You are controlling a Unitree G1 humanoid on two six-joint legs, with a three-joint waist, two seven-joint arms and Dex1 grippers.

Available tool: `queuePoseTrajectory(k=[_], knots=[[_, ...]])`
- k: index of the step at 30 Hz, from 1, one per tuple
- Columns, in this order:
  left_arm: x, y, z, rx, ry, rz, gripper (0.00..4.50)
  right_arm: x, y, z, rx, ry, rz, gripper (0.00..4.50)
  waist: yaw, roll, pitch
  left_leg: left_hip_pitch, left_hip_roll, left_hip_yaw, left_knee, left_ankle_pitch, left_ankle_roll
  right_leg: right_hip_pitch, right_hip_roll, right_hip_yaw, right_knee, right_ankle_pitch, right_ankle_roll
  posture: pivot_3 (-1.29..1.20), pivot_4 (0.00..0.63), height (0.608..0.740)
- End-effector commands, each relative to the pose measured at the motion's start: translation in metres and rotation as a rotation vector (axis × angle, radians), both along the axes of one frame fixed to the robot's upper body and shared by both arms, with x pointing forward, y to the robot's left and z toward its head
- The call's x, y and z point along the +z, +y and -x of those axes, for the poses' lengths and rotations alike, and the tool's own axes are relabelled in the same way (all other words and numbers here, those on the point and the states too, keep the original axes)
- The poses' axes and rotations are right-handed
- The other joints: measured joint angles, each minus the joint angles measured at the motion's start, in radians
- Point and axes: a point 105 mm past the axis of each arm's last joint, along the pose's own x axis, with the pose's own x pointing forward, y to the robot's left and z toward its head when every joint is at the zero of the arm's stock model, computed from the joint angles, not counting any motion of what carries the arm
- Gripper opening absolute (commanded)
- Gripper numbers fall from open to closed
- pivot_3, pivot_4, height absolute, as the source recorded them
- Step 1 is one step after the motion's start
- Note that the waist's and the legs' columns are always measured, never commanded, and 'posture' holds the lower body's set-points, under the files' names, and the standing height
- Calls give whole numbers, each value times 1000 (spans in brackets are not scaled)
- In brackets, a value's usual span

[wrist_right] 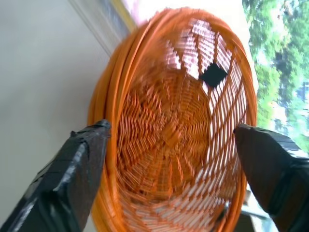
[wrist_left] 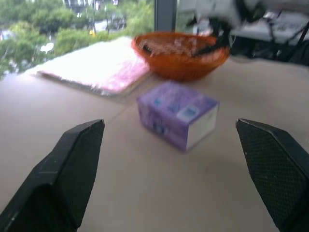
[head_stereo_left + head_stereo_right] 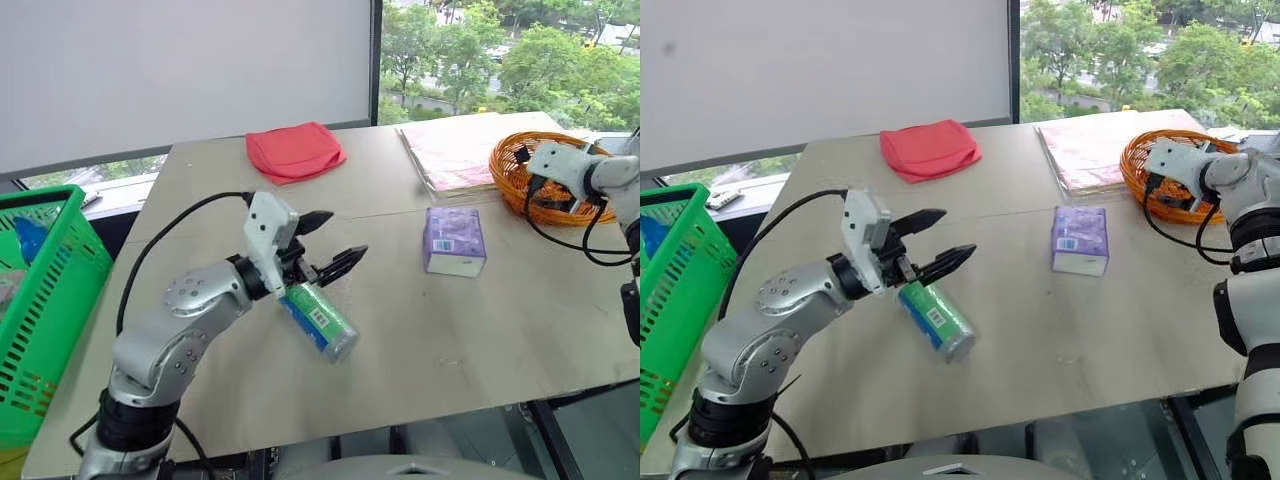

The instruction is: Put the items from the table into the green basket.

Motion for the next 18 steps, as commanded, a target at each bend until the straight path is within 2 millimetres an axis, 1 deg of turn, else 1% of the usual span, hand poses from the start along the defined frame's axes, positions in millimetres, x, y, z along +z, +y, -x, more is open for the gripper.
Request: queuePoseTrajectory(k=[1,2,3,4,5,6,7,9,10,12,14,15,17,18], knots=[[5,13,18,-35,-60,-81,4500,34,59,21,266,34,-360,4484,1,0,0,0,1,-1,1,0,0,0,1,-1,0,0,0,23,0,740],[2,17,23,-67,-50,-116,4500,32,74,41,378,84,-471,4484,8,-1,0,-1,2,-2,1,0,0,0,1,-2,0,0,0,25,0,740],[0,21,27,-90,-43,-139,4500,31,83,57,456,119,-536,4484,20,-2,-1,-2,2,-5,1,0,0,0,1,-4,-1,0,0,27,0,740],[-3,23,31,-143,-40,-189,4500,24,91,82,532,190,-599,4484,31,-2,-1,-3,2,-8,2,0,0,1,1,-7,-2,0,-1,29,0,740],[-5,26,35,-198,-39,-235,4500,15,95,104,580,265,-631,4484,54,-2,-1,-3,2,-9,2,0,0,2,0,-8,-2,-1,-1,26,0,740],[-6,28,37,-233,-40,-263,4500,9,98,118,593,314,-646,4484,64,-1,0,-5,1,-12,2,0,0,2,0,-12,-3,-1,-1,22,0,740],[-7,30,38,-278,-41,-293,4500,-3,99,135,610,378,-645,4484,78,3,1,-5,1,-13,3,0,0,2,-1,-12,-4,-1,-2,12,0,740],[-9,36,40,-385,-38,-352,4500,-26,102,163,644,440,-644,4484,95,5,2,-6,-2,-13,3,0,0,2,-3,-13,-5,-1,-1,-14,0,740],[-12,40,42,-441,-31,-393,4500,-33,103,174,652,455,-675,4484,96,5,2,-6,-3,-12,3,0,0,3,-4,-14,-6,-1,-1,-24,0,740],[-20,48,41,-547,-38,-496,4500,-43,103,186,652,445,-702,4484,87,5,2,-4,-2,-9,4,0,0,4,-3,-12,-7,-3,0,-44,0,740],[-27,54,34,-611,-66,-566,4500,-49,103,191,654,435,-689,4484,66,6,2,-3,-1,-4,4,0,0,4,-2,-11,-6,-5,1,-63,0,740],[-30,55,28,-639,-90,-589,4500,-50,103,193,655,437,-697,4484,61,6,2,-1,-1,-1,4,0,0,4,-1,-9,-6,-5,2,-68,0,740],[-36,55,15,-712,-161,-662,4500,-44,107,196,661,449,-759,4484,47,5,2,-1,1,2,5,0,1,4,0,-7,-6,-4,3,-90,0,740],[-39,54,10,-745,-179,-669,4500,-43,108,199,673,453,-758,4484,40,4,3,-1,1,5,7,0,1,4,1,-8,-5,-4,3,-94,0,740]])
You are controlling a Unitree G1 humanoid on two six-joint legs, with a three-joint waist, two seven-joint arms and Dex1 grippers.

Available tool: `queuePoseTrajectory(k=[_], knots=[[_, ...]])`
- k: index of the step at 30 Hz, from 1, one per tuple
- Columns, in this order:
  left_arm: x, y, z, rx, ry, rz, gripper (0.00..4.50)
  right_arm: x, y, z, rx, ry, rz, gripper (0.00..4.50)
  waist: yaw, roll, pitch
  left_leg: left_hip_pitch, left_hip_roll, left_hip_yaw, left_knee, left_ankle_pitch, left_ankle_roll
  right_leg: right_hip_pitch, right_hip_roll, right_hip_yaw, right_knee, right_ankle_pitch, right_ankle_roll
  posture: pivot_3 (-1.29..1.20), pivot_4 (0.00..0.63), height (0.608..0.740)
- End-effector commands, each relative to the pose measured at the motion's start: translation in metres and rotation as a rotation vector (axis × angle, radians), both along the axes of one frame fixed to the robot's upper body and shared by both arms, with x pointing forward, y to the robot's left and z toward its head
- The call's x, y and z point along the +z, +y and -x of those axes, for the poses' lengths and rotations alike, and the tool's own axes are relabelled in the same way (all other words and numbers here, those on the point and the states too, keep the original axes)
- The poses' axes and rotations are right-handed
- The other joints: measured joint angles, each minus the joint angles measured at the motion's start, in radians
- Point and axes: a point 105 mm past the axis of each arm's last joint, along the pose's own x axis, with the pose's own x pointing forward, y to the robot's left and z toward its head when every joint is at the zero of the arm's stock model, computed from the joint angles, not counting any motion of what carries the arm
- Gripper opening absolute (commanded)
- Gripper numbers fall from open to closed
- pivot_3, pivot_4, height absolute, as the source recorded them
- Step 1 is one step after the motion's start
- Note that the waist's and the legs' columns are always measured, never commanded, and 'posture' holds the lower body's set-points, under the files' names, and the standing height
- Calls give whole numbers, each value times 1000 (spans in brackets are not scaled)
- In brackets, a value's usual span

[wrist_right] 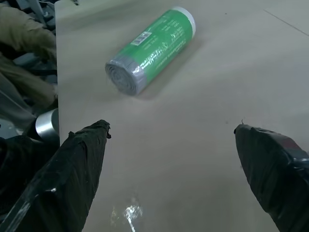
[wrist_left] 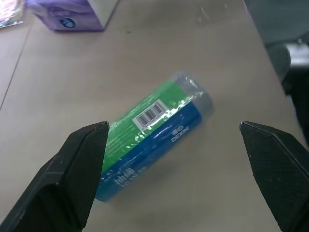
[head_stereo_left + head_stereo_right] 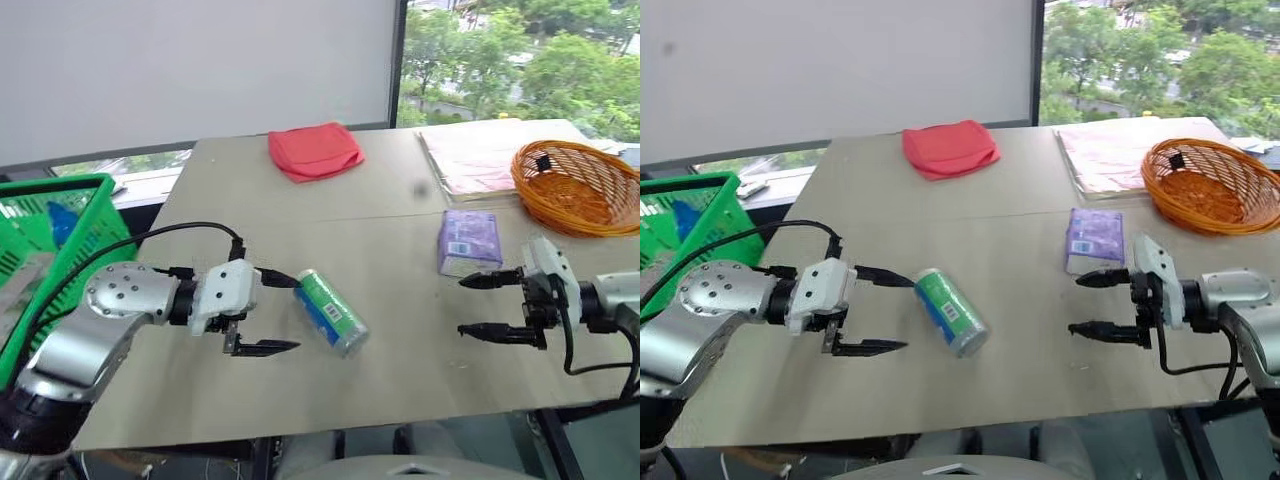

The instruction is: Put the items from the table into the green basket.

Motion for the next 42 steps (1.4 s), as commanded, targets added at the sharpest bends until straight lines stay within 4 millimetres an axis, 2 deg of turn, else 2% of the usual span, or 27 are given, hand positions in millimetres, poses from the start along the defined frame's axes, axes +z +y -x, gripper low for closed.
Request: queuePoseTrajectory(k=[1,7,12,17,21,22,24,25,28,32,35,37,39,42], knots=[[-11,0,-15,-154,-76,-80,4500,20,8,8,51,-61,-38,4484,-12,-2,0,0,1,2,1,0,0,0,6,1,0,3,4,-97,0,740],[-36,-4,-38,-347,-97,-237,4500,14,8,10,38,-96,-9,4484,-36,-5,1,-3,3,3,2,-3,4,-2,7,2,-1,3,4,-125,0,740],[-55,-9,-42,-424,-28,-313,4500,18,14,15,92,-102,-29,4484,-57,-7,1,-4,3,2,4,-6,9,-2,6,7,-1,3,5,-153,0,740],[-63,-9,-44,-452,8,-365,4500,21,23,17,123,-112,-48,4484,-82,-7,0,-3,3,3,5,-7,10,-2,5,10,-1,3,7,-180,0,740],[-64,-10,-42,-469,2,-385,3401,24,27,15,126,-119,-61,4500,-98,-8,0,-3,4,3,5,-7,10,-2,5,11,-1,3,7,-175,0,740],[-65,-10,-40,-469,6,-386,2771,25,28,15,126,-123,-61,4500,-100,-7,0,-3,5,2,5,-7,10,-2,5,12,-1,3,7,-172,0,740],[-63,-12,-39,-456,3,-361,2152,26,29,14,127,-129,-57,4500,-106,-7,0,-3,5,2,5,-7,10,-2,5,12,-1,3,7,-169,0,740],[-63,-12,-38,-449,-1,-358,1959,26,29,14,127,-130,-56,4500,-107,-7,0,-3,5,2,5,-7,10,-2,5,12,0,3,7,-167,0,740],[-64,-7,-35,-409,-16,-340,1854,28,31,14,136,-132,-55,4500,-109,-7,0,-3,5,2,5,-7,10,-2,5,12,-1,3,7,-154,0,740],[-53,-28,-38,-159,-22,-54,1816,34,44,10,154,-155,-90,4500,-111,-4,-2,-1,5,3,5,-7,11,-2,3,14,0,3,7,-146,0,740],[-30,-26,-63,229,-83,185,1809,45,58,3,158,-172,-153,4500,-98,-5,-2,-2,5,1,5,-7,11,-2,1,12,1,3,8,-127,0,740],[-5,-9,-82,504,-147,303,1809,54,64,1,158,-162,-222,4500,-86,-8,0,-2,5,0,6,-7,11,-2,1,11,1,3,9,-100,0,740],[20,17,-94,736,-255,308,1809,58,70,-5,144,-167,-262,4500,-78,-15,2,-3,5,-3,7,-7,11,-2,1,9,3,4,8,-83,0,740],[67,57,-102,1081,-364,451,1809,65,83,-9,167,-188,-306,4500,-72,-15,2,-3,5,-6,7,-7,11,-3,2,6,4,4,7,-45,0,740]])
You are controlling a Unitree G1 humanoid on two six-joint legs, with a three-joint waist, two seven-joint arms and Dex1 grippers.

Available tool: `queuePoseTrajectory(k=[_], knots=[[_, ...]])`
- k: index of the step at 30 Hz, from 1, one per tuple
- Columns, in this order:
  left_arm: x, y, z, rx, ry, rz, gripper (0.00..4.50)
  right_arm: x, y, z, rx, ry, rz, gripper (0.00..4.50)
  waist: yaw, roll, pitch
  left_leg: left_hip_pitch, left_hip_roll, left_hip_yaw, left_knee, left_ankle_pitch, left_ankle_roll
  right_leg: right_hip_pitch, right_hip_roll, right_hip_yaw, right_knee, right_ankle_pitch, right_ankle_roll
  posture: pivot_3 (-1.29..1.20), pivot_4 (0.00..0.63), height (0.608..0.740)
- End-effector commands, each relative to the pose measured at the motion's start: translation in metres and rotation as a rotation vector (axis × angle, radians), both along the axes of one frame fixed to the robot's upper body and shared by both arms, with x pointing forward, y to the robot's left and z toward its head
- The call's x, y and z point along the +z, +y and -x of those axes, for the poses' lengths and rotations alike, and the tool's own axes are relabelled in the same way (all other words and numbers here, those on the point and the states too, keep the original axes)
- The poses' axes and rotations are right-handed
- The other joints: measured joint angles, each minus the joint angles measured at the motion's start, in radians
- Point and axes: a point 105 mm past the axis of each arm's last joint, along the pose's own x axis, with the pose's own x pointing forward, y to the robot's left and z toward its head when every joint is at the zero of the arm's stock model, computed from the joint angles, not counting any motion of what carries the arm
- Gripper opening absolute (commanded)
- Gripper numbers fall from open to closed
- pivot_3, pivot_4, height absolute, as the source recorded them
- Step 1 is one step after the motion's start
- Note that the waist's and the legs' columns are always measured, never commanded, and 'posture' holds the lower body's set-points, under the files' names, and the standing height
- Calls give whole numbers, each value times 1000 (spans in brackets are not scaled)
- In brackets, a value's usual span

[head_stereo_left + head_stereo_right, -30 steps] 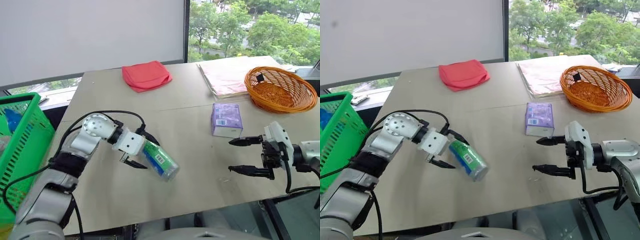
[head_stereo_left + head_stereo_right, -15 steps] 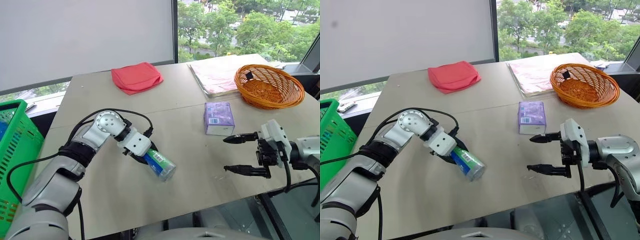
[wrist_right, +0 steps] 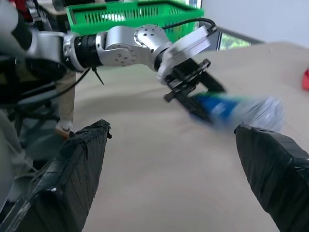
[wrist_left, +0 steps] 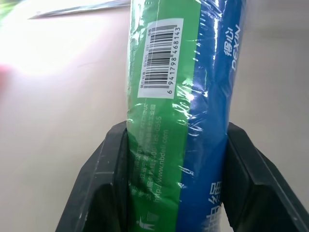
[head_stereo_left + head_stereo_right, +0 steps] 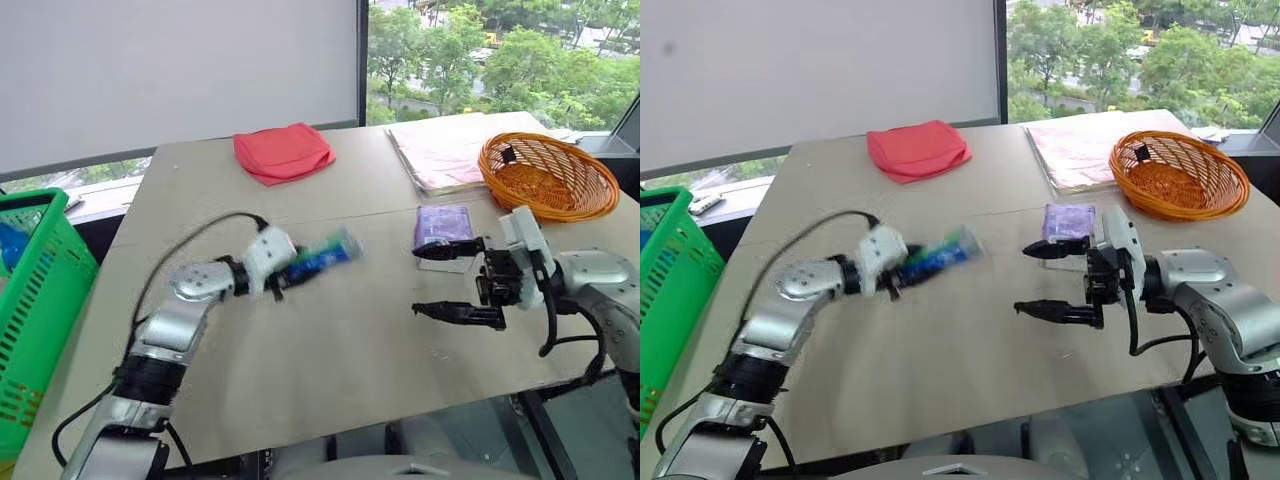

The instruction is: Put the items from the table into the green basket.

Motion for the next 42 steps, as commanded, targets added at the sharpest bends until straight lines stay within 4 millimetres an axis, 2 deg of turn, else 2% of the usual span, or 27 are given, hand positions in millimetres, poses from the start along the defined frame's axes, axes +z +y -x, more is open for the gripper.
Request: queuePoseTrajectory(k=[1,3,5,9,11,15,19,21,22,23,24,25,27,29,31,33,37,39,41,42], knots=[[81,47,-8,393,-226,166,1809,15,13,-5,24,-42,-64,4500,3,0,0,0,0,0,0,0,0,0,0,0,0,0,0,-36,0,740],[106,88,3,639,-295,233,1809,25,22,-10,36,-51,-114,4500,10,0,0,-1,0,-1,0,0,0,0,0,-1,0,2,-3,1,0,740],[122,136,26,877,-348,205,1809,35,31,-14,56,-57,-161,4500,14,0,0,-1,0,-1,-1,0,-1,-1,0,-2,0,2,-3,37,0,740],[133,216,77,1182,-344,88,1809,49,47,-26,66,-111,-201,4500,29,-1,-1,-2,-1,-1,-4,-1,-2,-6,0,-1,1,2,-4,100,0,740],[137,241,96,1247,-349,57,1809,57,55,-32,62,-143,-217,4500,49,-2,-1,-4,-1,-2,-5,0,-5,-8,0,-2,1,2,-5,118,0,740],[124,270,124,1323,-258,49,1809,57,69,-50,11,-200,-168,4500,102,-5,-3,-12,-3,-5,-5,3,-12,-16,-3,-6,1,2,-6,114,0,740],[115,295,150,1387,-232,43,1809,59,76,-52,13,-223,-173,4500,133,-11,-7,-14,-6,-7,-5,4,-13,-16,-7,-8,1,3,-7,127,0,740],[106,300,152,1389,-211,27,2768,59,77,-52,10,-221,-182,4500,145,-13,-8,-15,-7,-8,-6,3,-14,-16,-8,-9,0,3,-7,127,0,740],[101,300,150,1376,-198,-12,2954,58,77,-52,10,-223,-181,4500,151,-13,-9,-15,-7,-9,-6,2,-16,-16,-8,-10,0,3,-8,127,0,740],[97,300,145,1362,-195,-33,3540,57,77,-52,8,-227,-181,4500,152,-14,-9,-15,-7,-9,-6,2,-17,-16,-8,-10,0,2,-8,127,0,740],[96,298,140,1347,-198,-28,3850,57,77,-52,6,-232,-181,4500,154,-14,-10,-15,-7,-9,-6,1,-18,-16,-8,-10,0,3,-8,112,0,740],[95,297,137,1337,-203,-17,4443,57,76,-52,4,-234,-181,4500,157,-14,-10,-15,-7,-9,-6,1,-18,-16,-8,-10,0,3,-8,112,0,740],[103,286,120,1272,-243,99,4443,57,71,-51,-1,-251,-171,4500,157,-15,-12,-15,-7,-9,-6,2,-18,-16,-9,-10,1,3,-8,95,0,740],[113,257,94,1170,-271,190,4443,56,60,-54,-43,-264,-153,4500,152,-16,-15,-16,-7,-9,-6,2,-19,-16,-10,-13,1,3,-8,70,0,740],[110,205,61,969,-220,307,4443,51,45,-59,-104,-277,-113,4500,156,-19,-18,-16,-7,-8,-6,2,-19,-16,-10,-13,1,3,-8,62,0,740],[97,147,36,770,-119,395,4443,43,27,-64,-172,-278,-68,4500,155,-19,-20,-19,-7,-9,-4,2,-19,-15,-13,-17,0,3,-8,38,0,740],[56,40,12,456,94,419,4443,16,-23,-74,-379,-275,87,4500,130,-18,-21,-19,-7,-4,-4,4,-14,-16,-14,-14,0,3,-7,-5,0,740],[43,1,4,362,147,426,4443,3,-45,-74,-465,-269,173,4500,113,-17,-21,-20,-7,-3,-4,4,-13,-16,-14,-14,0,3,-7,-39,0,740],[34,-29,-5,315,212,526,4443,-5,-59,-70,-518,-253,211,4500,92,-17,-20,-20,-6,-1,-4,4,-13,-18,-12,-12,0,3,-7,-78,2,740],[27,-51,-9,262,249,537,4443,-8,-67,-69,-563,-242,219,4500,80,-16,-20,-20,-4,1,-4,4,-13,-18,-10,-10,0,3,-7,-94,3,740]])
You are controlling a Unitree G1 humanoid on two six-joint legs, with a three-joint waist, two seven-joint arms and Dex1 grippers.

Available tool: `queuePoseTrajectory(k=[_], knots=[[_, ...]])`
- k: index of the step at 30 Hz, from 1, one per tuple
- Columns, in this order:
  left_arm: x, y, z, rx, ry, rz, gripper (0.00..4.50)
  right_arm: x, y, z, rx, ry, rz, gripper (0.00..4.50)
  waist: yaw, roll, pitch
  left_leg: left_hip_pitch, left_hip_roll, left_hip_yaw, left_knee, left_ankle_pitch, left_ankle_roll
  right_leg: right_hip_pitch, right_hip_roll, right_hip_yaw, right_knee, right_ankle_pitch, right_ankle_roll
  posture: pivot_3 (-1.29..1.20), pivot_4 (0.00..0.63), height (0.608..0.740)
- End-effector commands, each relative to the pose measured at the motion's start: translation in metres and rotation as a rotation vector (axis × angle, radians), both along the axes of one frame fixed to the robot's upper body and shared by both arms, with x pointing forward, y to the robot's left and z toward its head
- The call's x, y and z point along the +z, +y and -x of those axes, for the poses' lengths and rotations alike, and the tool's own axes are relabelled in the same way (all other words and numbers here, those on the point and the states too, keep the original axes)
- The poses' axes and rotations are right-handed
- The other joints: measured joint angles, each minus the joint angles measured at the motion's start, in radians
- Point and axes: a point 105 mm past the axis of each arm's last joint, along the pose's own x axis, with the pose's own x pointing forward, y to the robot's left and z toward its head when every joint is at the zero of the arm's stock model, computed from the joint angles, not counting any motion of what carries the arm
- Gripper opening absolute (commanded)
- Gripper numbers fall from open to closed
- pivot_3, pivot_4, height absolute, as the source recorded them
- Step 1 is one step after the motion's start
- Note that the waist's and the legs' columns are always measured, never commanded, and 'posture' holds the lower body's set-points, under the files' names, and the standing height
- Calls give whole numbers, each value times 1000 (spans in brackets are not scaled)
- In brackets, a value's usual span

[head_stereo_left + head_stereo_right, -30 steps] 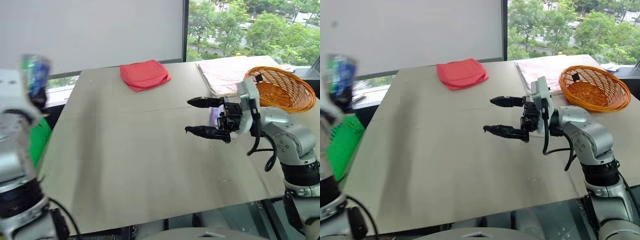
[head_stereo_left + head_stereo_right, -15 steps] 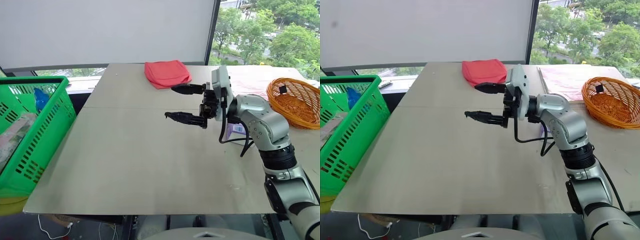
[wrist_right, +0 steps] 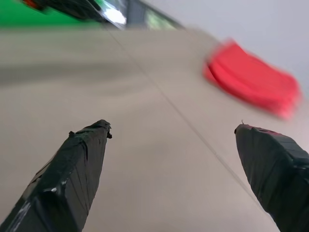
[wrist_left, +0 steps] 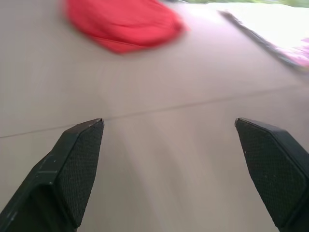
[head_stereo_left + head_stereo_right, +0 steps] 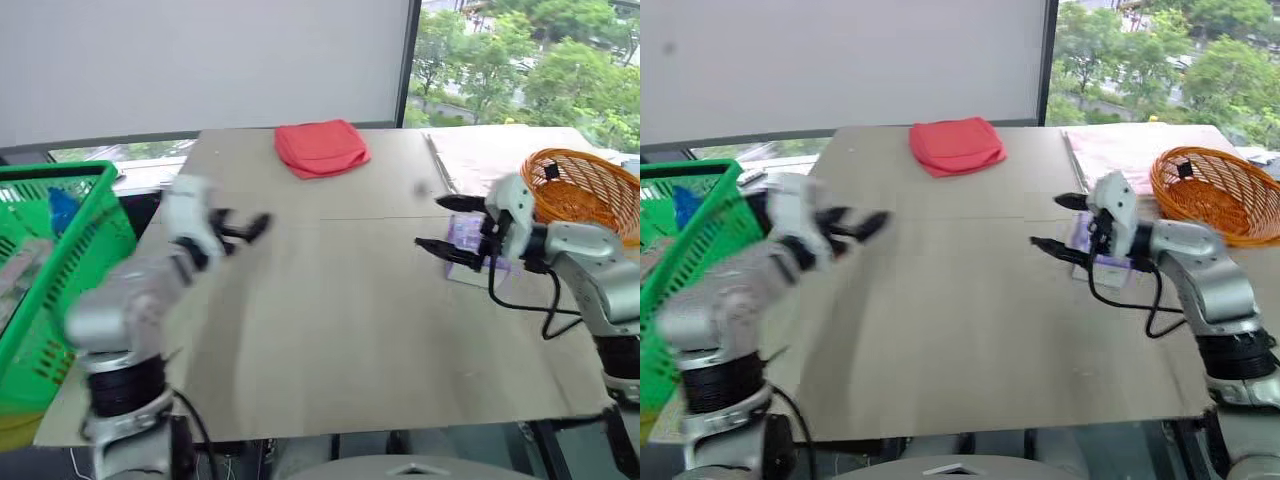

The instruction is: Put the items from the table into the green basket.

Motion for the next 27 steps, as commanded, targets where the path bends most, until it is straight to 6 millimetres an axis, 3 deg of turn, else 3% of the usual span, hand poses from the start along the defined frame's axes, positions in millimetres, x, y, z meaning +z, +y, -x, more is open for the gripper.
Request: queuePoseTrajectory(k=[1,5,12,19,21,27], knots=[[2,-52,-12,-118,-14,47,4443,15,-18,4,-102,-80,11,4500,-25,1,0,1,1,2,0,0,0,0,1,1,1,0,0,-101,4,740],[-11,-111,-28,-223,43,105,4443,7,-35,16,-194,-59,21,4500,-53,7,-2,5,2,5,1,0,1,5,3,4,3,0,0,-149,3,740],[-32,-166,-37,-314,147,185,4443,6,-43,23,-259,-86,37,4500,-110,10,-4,6,2,8,4,0,1,6,7,9,1,0,2,-244,0,740],[-60,-205,-41,-358,208,155,4443,0,-51,33,-308,-90,42,4500,-155,11,-4,5,2,8,4,-1,2,6,13,10,1,0,4,-302,0,740],[-71,-211,-46,-342,214,93,4443,-3,-51,36,-320,-84,40,4500,-166,11,-4,5,2,8,4,-1,2,6,13,10,0,1,5,-314,0,740],[-74,-221,-54,-317,226,81,4443,-16,-58,43,-371,-24,62,4500,-216,12,-4,7,2,8,4,-1,3,12,14,10,-1,-3,11,-327,0,740]])
